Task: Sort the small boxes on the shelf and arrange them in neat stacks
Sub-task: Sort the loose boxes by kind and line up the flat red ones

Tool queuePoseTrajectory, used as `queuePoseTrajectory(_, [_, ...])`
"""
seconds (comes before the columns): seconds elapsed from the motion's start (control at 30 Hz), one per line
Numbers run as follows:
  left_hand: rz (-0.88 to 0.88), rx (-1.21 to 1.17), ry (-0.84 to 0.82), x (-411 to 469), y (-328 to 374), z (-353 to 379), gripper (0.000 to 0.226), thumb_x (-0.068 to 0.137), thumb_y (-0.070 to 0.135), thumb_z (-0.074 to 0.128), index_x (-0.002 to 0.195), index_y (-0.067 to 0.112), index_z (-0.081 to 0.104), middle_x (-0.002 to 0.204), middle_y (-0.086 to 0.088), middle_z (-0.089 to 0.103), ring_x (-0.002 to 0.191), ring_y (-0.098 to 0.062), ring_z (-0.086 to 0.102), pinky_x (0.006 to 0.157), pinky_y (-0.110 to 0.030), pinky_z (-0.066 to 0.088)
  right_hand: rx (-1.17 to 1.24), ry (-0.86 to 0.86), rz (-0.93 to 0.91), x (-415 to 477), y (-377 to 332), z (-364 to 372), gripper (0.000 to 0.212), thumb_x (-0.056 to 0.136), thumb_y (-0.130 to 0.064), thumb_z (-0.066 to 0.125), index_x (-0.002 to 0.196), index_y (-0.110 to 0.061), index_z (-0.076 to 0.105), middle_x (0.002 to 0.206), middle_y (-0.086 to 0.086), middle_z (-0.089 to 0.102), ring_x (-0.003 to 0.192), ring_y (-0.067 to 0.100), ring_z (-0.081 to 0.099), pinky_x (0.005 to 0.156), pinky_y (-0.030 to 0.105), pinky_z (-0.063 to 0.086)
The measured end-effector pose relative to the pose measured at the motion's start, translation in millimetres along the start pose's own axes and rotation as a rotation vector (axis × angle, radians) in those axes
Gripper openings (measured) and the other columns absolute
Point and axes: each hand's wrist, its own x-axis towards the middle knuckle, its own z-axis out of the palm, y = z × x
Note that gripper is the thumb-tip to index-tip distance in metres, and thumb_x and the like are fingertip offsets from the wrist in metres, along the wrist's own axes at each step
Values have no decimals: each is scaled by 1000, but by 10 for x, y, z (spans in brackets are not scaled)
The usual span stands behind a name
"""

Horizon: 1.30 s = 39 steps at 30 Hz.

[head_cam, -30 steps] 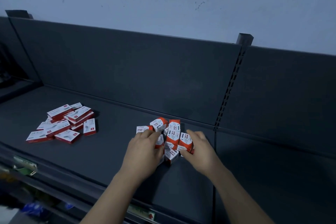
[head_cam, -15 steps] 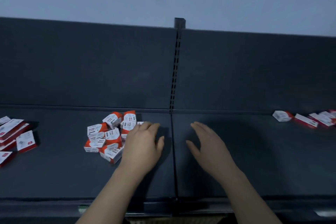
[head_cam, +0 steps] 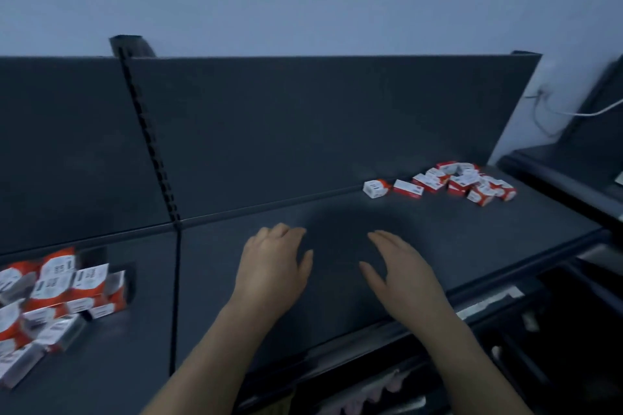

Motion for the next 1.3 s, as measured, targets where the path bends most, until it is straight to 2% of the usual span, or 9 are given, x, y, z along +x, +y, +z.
queuePoseTrajectory(0.13, [32,7,-56,284,502,317,44,96,42,41,137,26,45,130,7,52,113,-16,49,98,-29,37,-20,8,55,1,570,-265,53,94,-33,53,142,-15,41,148,1,39,135,14,36,111,22,24])
queuePoseTrajectory(0.33, [74,11,-80,724,1184,787,40,95,41,44,130,24,52,124,4,56,110,-20,51,95,-31,39,-56,17,102,56,1403,-537,53,94,-34,52,142,-16,40,148,0,39,134,13,35,109,19,22])
queuePoseTrajectory(0.47, [78,18,-121,965,1463,1040,42,95,42,44,133,25,49,127,4,55,113,-19,50,96,-31,38,-68,-5,138,131,1800,-603,54,95,-36,51,144,-17,38,149,-1,36,136,13,33,111,22,22])
queuePoseTrajectory(0.9, [188,1,-216,1944,1882,1618,34,92,40,48,119,21,59,117,2,60,108,-19,53,89,-32,43,-80,33,275,703,2582,-721,53,93,-36,53,142,-18,41,146,-2,41,131,13,40,108,24,29])
queuePoseTrajectory(1.07, [246,-31,-246,2374,2086,1841,31,92,39,49,115,21,59,114,2,60,103,-17,52,84,-30,42,-77,53,360,932,2828,-824,52,94,-35,51,143,-22,37,147,-6,38,133,13,37,108,24,28])
queuePoseTrajectory(1.2, [273,-45,-295,2612,2283,2040,32,92,38,51,116,19,59,114,0,60,106,-19,52,86,-32,45,-43,78,407,1061,3024,-851,53,93,-32,54,142,-21,39,146,-4,41,132,13,39,108,25,29])
queuePoseTrajectory(1.3, [292,-45,-325,2737,2445,2195,27,92,37,52,109,18,58,113,-2,59,106,-19,51,87,-33,44,-35,90,417,1160,3176,-876,52,92,-30,55,142,-20,40,145,-4,43,131,14,40,106,23,30])
